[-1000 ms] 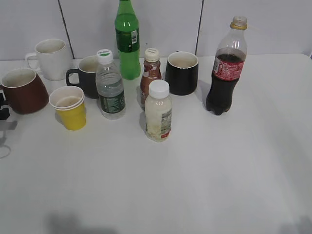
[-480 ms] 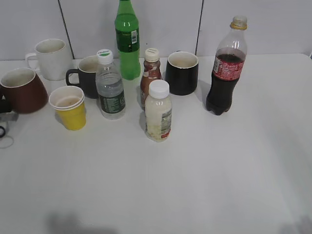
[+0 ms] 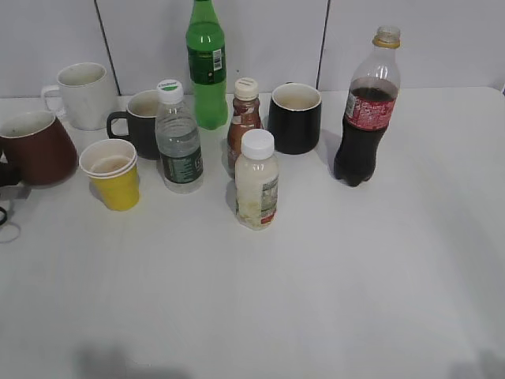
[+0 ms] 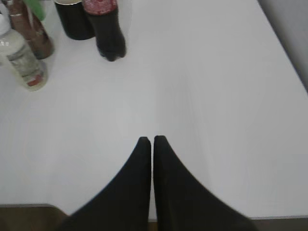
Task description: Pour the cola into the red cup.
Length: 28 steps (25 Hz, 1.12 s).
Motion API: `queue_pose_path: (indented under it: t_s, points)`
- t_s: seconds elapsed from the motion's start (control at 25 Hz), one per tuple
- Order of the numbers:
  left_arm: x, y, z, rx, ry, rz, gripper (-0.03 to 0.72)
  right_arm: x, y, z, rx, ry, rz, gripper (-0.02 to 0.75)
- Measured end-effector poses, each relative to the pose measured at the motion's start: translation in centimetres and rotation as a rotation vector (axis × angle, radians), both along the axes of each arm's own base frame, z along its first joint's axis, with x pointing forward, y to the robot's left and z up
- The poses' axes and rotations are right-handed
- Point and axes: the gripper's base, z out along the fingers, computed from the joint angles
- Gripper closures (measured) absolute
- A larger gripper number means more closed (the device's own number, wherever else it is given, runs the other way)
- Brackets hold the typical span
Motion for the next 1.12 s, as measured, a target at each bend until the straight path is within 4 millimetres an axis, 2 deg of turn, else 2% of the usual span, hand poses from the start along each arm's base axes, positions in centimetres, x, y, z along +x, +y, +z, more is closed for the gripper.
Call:
queue_pose_path:
  t_s: [0.12,0.28,0.4,0.48,0.56,0.68,0.76,0.84,0.92,1.04,1.12]
  points:
    - [-1.4,-0.4,1.5,0.004,0.007,-0.007,0.635,0.0,0.3,0.0,0.028,0.0,0.02,0.738]
    - [-3.6,-1.0,5.0,0.016,-0.044,-0.008,0.635,0.0,0.4,0.4,0.038,-0.028,0.032,0.738]
    - [-5.2,-1.4,7.3,0.025,-0.083,-0.007,0.635,0.2,0.4,1.6,0.057,-0.145,0.027,0.738]
    - [-6.2,-1.6,8.7,0.033,-0.117,-0.003,0.635,0.5,0.3,2.8,0.07,-0.282,0.017,0.738]
    - [-7.3,-1.8,9.9,0.038,-0.142,0.0,0.635,1.3,0.3,3.7,0.08,-0.377,0.005,0.721]
    - [-9.0,-2.2,11.9,0.052,-0.199,0.001,0.635,4.2,0.3,4.8,0.066,-0.414,-0.014,0.59]
    - [-10.0,-2.5,12.9,0.06,-0.232,0.001,0.635,6.7,0.4,5.5,0.038,-0.442,-0.022,0.42]
    - [-11.0,-2.8,13.7,0.068,-0.241,-0.003,0.635,9.9,0.6,5.8,-0.003,-0.451,-0.028,0.302]
    - [-11.8,-3.4,14.3,0.074,-0.233,-0.013,0.635,13.0,0.7,5.7,-0.023,-0.468,-0.04,0.251]
    - [-12.6,-4.8,15.1,0.082,-0.217,-0.063,0.635,17.4,1.1,4.2,-0.032,-0.433,-0.048,0.231]
    - [-12.9,-5.8,15.6,0.089,-0.203,-0.101,0.635,20.2,1.9,2.3,-0.038,-0.377,-0.023,0.227]
